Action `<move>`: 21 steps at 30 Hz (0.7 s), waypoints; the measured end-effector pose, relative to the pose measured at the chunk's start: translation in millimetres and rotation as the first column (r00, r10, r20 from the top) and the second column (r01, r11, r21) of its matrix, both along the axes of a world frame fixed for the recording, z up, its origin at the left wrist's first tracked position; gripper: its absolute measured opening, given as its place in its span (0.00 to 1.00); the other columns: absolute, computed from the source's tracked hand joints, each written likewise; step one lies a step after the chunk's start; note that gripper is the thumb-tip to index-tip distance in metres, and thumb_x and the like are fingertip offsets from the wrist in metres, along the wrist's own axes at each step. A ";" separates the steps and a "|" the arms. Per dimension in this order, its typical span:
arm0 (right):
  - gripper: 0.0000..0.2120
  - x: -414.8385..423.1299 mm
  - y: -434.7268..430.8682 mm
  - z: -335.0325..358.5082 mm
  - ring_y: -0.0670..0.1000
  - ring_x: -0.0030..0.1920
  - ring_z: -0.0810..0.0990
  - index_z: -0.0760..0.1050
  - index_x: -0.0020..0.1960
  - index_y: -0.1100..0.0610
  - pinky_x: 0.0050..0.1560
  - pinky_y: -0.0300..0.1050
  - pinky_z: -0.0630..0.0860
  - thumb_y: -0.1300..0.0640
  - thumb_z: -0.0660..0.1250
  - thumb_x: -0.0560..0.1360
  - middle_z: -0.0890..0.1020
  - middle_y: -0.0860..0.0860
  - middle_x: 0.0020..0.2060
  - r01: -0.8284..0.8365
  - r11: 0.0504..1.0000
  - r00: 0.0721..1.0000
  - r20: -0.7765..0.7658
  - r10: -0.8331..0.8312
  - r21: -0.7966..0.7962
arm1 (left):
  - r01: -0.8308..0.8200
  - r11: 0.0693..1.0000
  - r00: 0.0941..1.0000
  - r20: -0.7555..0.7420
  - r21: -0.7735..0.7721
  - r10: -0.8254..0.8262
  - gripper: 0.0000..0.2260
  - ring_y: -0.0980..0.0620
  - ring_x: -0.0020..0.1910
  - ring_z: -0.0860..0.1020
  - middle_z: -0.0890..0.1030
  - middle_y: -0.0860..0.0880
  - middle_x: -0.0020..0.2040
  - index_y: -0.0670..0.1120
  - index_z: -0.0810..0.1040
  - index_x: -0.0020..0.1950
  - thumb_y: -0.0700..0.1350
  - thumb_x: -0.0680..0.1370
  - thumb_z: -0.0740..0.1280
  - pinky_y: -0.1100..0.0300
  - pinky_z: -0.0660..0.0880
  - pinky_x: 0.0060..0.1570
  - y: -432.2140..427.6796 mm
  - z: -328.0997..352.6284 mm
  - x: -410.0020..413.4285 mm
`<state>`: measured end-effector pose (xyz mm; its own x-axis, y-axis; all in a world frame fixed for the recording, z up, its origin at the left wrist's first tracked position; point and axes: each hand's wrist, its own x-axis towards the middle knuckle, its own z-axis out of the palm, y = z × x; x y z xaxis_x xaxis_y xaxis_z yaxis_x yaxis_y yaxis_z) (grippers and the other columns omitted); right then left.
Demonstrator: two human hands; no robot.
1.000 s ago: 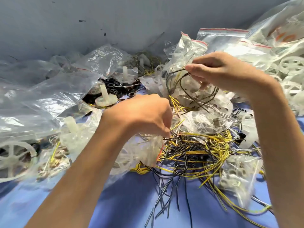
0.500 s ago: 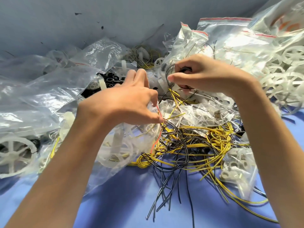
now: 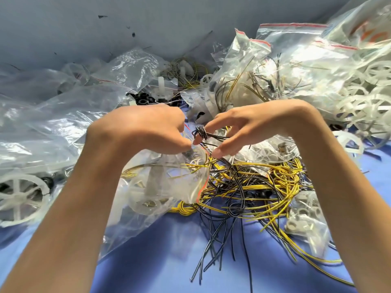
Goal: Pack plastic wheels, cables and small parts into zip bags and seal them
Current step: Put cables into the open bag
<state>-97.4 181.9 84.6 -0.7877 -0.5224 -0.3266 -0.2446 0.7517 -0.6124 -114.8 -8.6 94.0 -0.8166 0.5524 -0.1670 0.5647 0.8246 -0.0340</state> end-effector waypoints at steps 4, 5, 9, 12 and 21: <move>0.21 0.9 -4.9 0.7 0.43 0.45 0.83 0.73 0.65 0.46 0.51 0.40 0.78 0.48 0.69 0.73 0.83 0.46 0.51 -0.055 0.994 0.998 0.025 0.053 0.098 | 0.001 0.997 0.998 -0.057 0.079 0.004 0.28 0.42 0.42 0.77 0.79 0.41 0.38 0.39 0.77 0.52 0.55 0.62 0.53 0.53 0.75 0.40 -3.9 -0.6 -4.4; 0.20 0.6 -6.7 -0.6 0.45 0.44 0.83 0.72 0.65 0.48 0.54 0.44 0.78 0.49 0.68 0.74 0.84 0.48 0.49 -0.061 0.990 0.998 0.029 0.058 0.129 | 0.000 0.995 0.998 -0.070 0.098 0.007 0.29 0.42 0.42 0.77 0.78 0.41 0.37 0.39 0.77 0.53 0.55 0.62 0.53 0.54 0.75 0.40 -4.7 -0.7 -5.5; 0.03 1.5 -10.2 -1.2 0.44 0.30 0.76 0.76 0.46 0.44 0.37 0.37 0.70 0.46 0.65 0.76 0.81 0.47 0.31 -0.055 0.977 0.998 -0.027 0.062 0.208 | 0.029 0.989 0.994 -0.112 0.144 -0.012 0.23 0.43 0.36 0.71 0.77 0.39 0.37 0.41 0.75 0.47 0.54 0.62 0.53 0.52 0.74 0.37 -8.4 -0.5 -9.9; 0.08 2.3 -10.6 3.4 0.40 0.26 0.67 0.74 0.41 0.49 0.28 0.32 0.64 0.46 0.65 0.76 0.72 0.44 0.26 0.026 0.979 0.974 -0.225 0.021 0.203 | 0.071 0.961 0.993 -0.106 0.267 -0.044 0.19 0.50 0.30 0.68 0.71 0.44 0.29 0.44 0.78 0.51 0.52 0.68 0.56 0.57 0.69 0.31 -6.4 2.1 -7.6; 0.10 12.3 -32.4 13.7 0.42 0.31 0.64 0.69 0.42 0.56 0.32 0.37 0.61 0.55 0.59 0.81 0.66 0.45 0.31 -0.053 0.993 0.882 -0.471 -0.002 -0.103 | 0.141 0.793 0.980 -0.195 0.593 -0.028 0.24 0.51 0.39 0.73 0.79 0.49 0.36 0.44 0.81 0.54 0.47 0.65 0.54 0.58 0.67 0.39 0.4 12.1 -0.4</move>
<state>-85.1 149.5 98.3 -0.8203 -0.5548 0.1387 -0.5418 0.6762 -0.4992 -115.2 -8.3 106.1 -0.7459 0.5625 0.3566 0.6650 0.6585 0.3524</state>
